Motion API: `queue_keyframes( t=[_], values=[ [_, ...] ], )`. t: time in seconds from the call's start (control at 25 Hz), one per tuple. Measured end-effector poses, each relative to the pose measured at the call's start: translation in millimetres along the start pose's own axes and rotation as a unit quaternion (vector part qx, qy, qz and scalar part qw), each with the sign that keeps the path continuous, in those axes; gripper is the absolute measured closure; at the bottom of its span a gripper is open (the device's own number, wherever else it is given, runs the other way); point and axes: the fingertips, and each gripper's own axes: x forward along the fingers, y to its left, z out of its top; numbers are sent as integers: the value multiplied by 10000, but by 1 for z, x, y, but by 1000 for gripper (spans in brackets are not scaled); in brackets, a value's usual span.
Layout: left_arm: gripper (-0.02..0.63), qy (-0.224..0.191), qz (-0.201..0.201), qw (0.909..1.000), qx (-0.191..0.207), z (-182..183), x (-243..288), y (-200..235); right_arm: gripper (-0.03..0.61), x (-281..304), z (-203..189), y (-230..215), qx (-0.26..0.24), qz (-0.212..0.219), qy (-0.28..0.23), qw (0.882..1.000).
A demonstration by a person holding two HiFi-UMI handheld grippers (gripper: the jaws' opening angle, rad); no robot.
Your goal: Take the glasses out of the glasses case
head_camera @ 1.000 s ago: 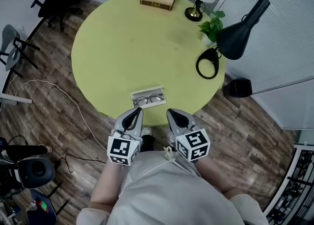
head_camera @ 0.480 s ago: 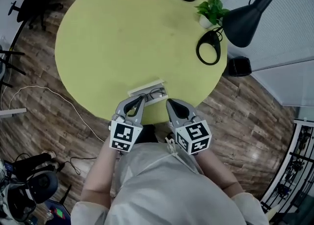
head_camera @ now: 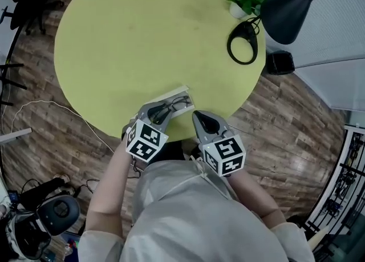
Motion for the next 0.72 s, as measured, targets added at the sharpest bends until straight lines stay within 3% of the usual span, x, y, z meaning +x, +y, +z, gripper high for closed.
queue_keyframes(
  t=[0.44, 0.72],
  values=[
    [537, 1206, -449, 9879, 863, -11, 41, -9, 579, 0, -15, -19, 281, -93, 145, 9995],
    [585, 1394, -451, 9842, 993, -14, 47, -6, 579, -4, -20, -28, 440, -227, 182, 9986]
  ],
)
